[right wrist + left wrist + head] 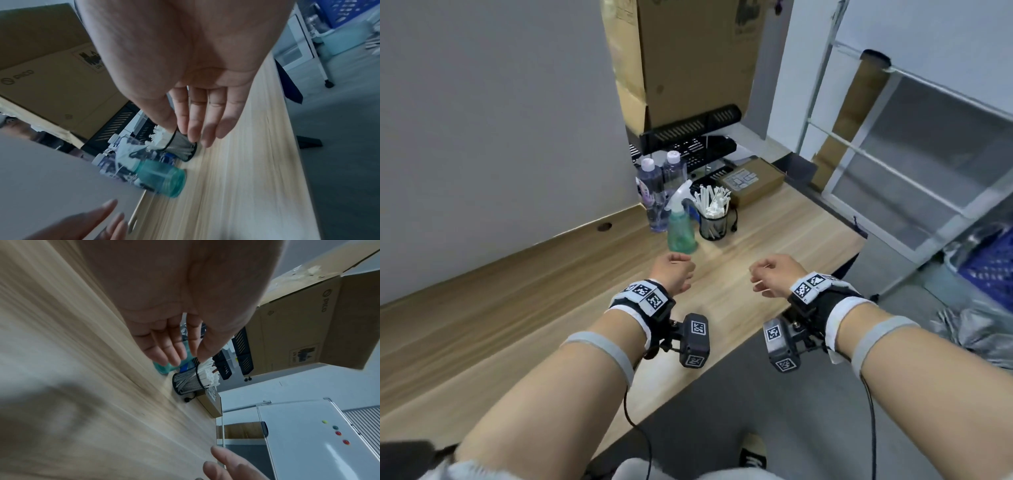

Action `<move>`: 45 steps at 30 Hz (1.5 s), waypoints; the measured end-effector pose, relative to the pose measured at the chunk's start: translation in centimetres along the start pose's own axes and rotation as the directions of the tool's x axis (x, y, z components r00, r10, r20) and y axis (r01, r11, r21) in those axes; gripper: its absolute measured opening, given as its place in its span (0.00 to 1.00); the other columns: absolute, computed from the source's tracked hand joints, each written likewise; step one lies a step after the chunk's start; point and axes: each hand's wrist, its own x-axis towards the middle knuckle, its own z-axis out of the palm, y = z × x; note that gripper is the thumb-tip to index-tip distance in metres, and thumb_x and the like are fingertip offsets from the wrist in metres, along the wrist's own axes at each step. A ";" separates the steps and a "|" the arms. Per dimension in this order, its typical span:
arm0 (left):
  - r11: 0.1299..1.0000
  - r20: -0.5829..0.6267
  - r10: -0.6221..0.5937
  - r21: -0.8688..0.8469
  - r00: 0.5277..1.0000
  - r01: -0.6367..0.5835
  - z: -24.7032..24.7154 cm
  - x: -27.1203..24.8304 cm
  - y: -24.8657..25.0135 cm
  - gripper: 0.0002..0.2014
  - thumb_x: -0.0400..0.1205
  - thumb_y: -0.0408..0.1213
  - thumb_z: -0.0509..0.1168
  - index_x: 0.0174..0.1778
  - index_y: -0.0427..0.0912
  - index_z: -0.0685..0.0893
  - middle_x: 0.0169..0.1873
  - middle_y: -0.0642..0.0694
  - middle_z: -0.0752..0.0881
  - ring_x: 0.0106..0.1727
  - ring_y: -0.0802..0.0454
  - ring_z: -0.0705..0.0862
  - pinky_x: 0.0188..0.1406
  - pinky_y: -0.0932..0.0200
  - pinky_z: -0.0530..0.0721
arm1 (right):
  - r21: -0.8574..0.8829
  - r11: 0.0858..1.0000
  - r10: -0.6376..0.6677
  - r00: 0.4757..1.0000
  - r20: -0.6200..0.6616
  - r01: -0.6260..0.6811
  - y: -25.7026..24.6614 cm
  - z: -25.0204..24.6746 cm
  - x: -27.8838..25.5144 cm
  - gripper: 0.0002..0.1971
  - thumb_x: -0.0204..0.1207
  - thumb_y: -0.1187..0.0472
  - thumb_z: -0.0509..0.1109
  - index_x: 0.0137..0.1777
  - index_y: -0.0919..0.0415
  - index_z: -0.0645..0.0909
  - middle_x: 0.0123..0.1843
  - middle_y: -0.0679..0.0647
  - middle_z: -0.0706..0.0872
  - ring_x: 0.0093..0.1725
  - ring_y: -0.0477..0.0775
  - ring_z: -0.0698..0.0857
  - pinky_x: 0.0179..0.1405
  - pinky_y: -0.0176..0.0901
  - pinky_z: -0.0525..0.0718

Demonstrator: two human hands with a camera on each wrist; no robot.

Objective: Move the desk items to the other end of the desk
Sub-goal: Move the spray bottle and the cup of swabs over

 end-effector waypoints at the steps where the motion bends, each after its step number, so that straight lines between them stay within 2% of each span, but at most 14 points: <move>1: 1.000 -0.012 -0.024 -0.017 1.000 0.023 0.7 0.6 0.3 0.09 0.82 0.28 0.66 0.56 0.40 0.79 0.47 0.43 0.83 0.46 0.49 0.82 0.41 0.57 0.83 | -0.016 1.000 0.007 1.000 0.004 -0.007 -0.3 -1.2 1.5 0.03 0.80 0.63 0.68 0.45 0.59 0.81 0.46 0.59 0.87 0.36 0.53 0.87 0.47 0.49 0.86; 3: 0.997 -0.034 -0.062 -0.046 0.997 0.061 1.2 2.0 0.8 0.15 0.81 0.28 0.69 0.62 0.38 0.78 0.53 0.40 0.83 0.52 0.46 0.82 0.51 0.51 0.86 | -0.040 0.999 0.020 1.000 0.020 -0.019 -0.9 -2.6 4.3 0.03 0.78 0.64 0.69 0.51 0.60 0.81 0.50 0.60 0.86 0.40 0.54 0.87 0.49 0.51 0.87; 6: 0.997 -0.096 -0.071 -0.025 0.993 0.069 0.7 5.2 1.1 0.26 0.79 0.28 0.72 0.72 0.39 0.74 0.59 0.38 0.84 0.59 0.44 0.84 0.60 0.45 0.86 | -0.067 0.997 0.055 0.995 0.084 -0.050 -2.0 -2.6 8.7 0.16 0.75 0.64 0.72 0.62 0.60 0.77 0.52 0.57 0.84 0.50 0.58 0.88 0.53 0.53 0.89; 12: 0.996 -0.139 -0.050 0.060 0.989 0.059 0.4 12.7 1.7 0.44 0.74 0.34 0.78 0.83 0.47 0.62 0.61 0.40 0.81 0.48 0.47 0.84 0.44 0.51 0.87 | -0.242 0.970 0.069 0.990 0.121 -0.038 -3.4 -0.7 16.4 0.36 0.66 0.55 0.81 0.72 0.54 0.68 0.58 0.62 0.85 0.58 0.64 0.87 0.56 0.60 0.89; 17: 0.992 -0.176 -0.014 0.119 0.984 0.036 1.5 17.7 1.4 0.44 0.64 0.43 0.83 0.76 0.46 0.72 0.67 0.42 0.84 0.62 0.42 0.86 0.66 0.40 0.84 | -0.384 0.922 -0.009 0.992 0.122 0.055 -4.6 -0.8 21.3 0.44 0.64 0.54 0.84 0.77 0.57 0.66 0.67 0.59 0.81 0.63 0.59 0.83 0.66 0.54 0.83; 21: 0.982 -0.230 -0.013 0.182 0.973 0.056 2.4 18.9 1.9 0.35 0.69 0.38 0.82 0.72 0.39 0.78 0.65 0.41 0.86 0.64 0.43 0.85 0.70 0.43 0.81 | -0.335 0.929 -0.084 0.971 0.222 0.157 -4.7 -0.2 24.3 0.44 0.60 0.57 0.86 0.75 0.56 0.68 0.63 0.50 0.81 0.61 0.51 0.81 0.65 0.43 0.80; 24: 0.988 -0.237 -0.034 0.136 0.971 0.068 2.7 19.6 1.5 0.33 0.70 0.33 0.81 0.71 0.40 0.77 0.62 0.45 0.86 0.62 0.47 0.85 0.69 0.49 0.80 | -0.274 0.922 -0.188 0.935 0.301 0.273 -4.2 1.3 26.9 0.47 0.51 0.52 0.88 0.72 0.55 0.73 0.63 0.47 0.85 0.63 0.48 0.84 0.68 0.44 0.80; 28: 0.988 -0.309 -0.086 0.094 0.947 0.121 3.3 19.6 0.8 0.36 0.68 0.36 0.82 0.72 0.42 0.76 0.62 0.50 0.85 0.61 0.51 0.84 0.62 0.57 0.78 | -0.201 0.908 -0.266 0.878 0.399 0.367 -3.8 2.8 29.5 0.38 0.52 0.49 0.88 0.64 0.51 0.80 0.60 0.43 0.88 0.59 0.41 0.86 0.66 0.42 0.81; 30: 0.987 -0.381 -0.091 0.088 0.920 0.134 3.9 19.3 0.6 0.34 0.68 0.36 0.81 0.70 0.42 0.78 0.59 0.50 0.86 0.58 0.51 0.84 0.59 0.59 0.78 | -0.215 0.894 -0.262 0.849 0.459 0.392 -3.8 3.0 29.8 0.28 0.57 0.56 0.88 0.57 0.49 0.83 0.54 0.44 0.88 0.54 0.43 0.85 0.58 0.34 0.78; 32: 0.990 -0.454 -0.091 0.058 0.886 0.131 4.7 18.6 0.2 0.33 0.67 0.37 0.82 0.68 0.43 0.79 0.59 0.49 0.87 0.59 0.50 0.85 0.61 0.55 0.81 | -0.177 0.891 -0.280 0.814 0.509 0.418 -3.8 3.0 30.0 0.19 0.59 0.60 0.87 0.45 0.46 0.83 0.50 0.46 0.88 0.51 0.44 0.86 0.55 0.35 0.80; 34: 0.989 -0.504 -0.128 0.000 0.854 0.148 5.2 17.8 -0.4 0.33 0.66 0.37 0.82 0.67 0.43 0.80 0.57 0.50 0.88 0.58 0.50 0.86 0.62 0.55 0.82 | -0.154 0.884 -0.302 0.792 0.531 0.441 -3.6 3.2 30.1 0.17 0.59 0.59 0.87 0.44 0.48 0.85 0.49 0.47 0.91 0.49 0.43 0.88 0.55 0.37 0.83; 36: 0.982 -0.550 -0.185 -0.078 0.815 0.171 5.2 16.5 -1.0 0.33 0.66 0.39 0.83 0.67 0.44 0.81 0.55 0.50 0.88 0.56 0.50 0.87 0.63 0.55 0.83 | -0.161 0.873 -0.303 0.771 0.560 0.460 -3.1 3.8 30.4 0.23 0.56 0.51 0.87 0.51 0.53 0.87 0.49 0.42 0.92 0.49 0.38 0.89 0.58 0.40 0.86; 40: 0.964 -0.640 -0.252 -0.229 0.726 0.133 3.7 12.7 -2.4 0.36 0.57 0.50 0.84 0.61 0.46 0.83 0.53 0.48 0.89 0.54 0.46 0.89 0.59 0.44 0.88 | -0.191 0.864 -0.244 0.720 0.650 0.466 -2.5 6.1 29.7 0.41 0.46 0.33 0.85 0.61 0.49 0.84 0.52 0.37 0.91 0.54 0.37 0.89 0.63 0.46 0.86; 45: 0.936 -0.764 -0.285 -0.351 0.580 -0.003 0.3 5.8 -3.6 0.21 0.65 0.36 0.85 0.49 0.49 0.82 0.48 0.47 0.90 0.52 0.47 0.89 0.57 0.42 0.89 | -0.120 0.840 -0.283 0.616 0.735 0.529 -4.3 10.3 24.6 0.41 0.47 0.41 0.87 0.63 0.52 0.81 0.56 0.41 0.91 0.56 0.41 0.89 0.65 0.48 0.85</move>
